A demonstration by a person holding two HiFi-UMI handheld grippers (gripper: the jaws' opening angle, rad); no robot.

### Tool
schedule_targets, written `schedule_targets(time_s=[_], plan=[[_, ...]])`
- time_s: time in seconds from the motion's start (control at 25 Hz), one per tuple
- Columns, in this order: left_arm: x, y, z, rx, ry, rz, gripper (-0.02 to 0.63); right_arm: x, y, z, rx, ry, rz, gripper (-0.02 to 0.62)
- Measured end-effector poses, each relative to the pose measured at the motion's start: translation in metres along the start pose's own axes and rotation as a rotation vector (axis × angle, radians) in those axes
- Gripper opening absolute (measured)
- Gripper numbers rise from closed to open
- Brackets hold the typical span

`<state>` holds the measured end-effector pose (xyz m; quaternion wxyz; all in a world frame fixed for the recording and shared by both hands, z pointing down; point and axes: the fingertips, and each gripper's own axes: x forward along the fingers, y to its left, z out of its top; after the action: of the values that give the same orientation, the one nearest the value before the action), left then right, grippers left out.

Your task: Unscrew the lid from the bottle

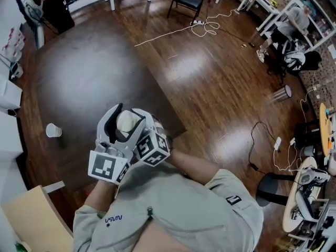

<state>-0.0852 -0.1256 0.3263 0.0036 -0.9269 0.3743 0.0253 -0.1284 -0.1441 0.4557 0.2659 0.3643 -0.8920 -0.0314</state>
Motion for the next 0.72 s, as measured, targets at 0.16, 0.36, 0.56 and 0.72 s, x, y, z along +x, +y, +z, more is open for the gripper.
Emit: schedule_targets(time_s=[0.16,0.36,0.56,0.72], plan=[[0.001,-0.005,-0.004,0.008,0.011,-0.033,0.29,-0.002,0.003,-0.004,-0.001,0.002,0.027,0.298],[-0.002,-0.017,-0.002,-0.024,0.02,-0.184,0.322,-0.009,0.018,0.001,0.002,-0.021,0.181,0.298],[-0.015,-0.03,0.023,-0.213,-0.01,-0.458,0.364,-0.038,0.055,0.014,0.036,-0.086,0.578,0.298],[-0.033,-0.046,0.038,-0.312,-0.049,-0.71,0.364,-0.086,0.087,0.022,0.014,-0.118,0.976,0.298]])
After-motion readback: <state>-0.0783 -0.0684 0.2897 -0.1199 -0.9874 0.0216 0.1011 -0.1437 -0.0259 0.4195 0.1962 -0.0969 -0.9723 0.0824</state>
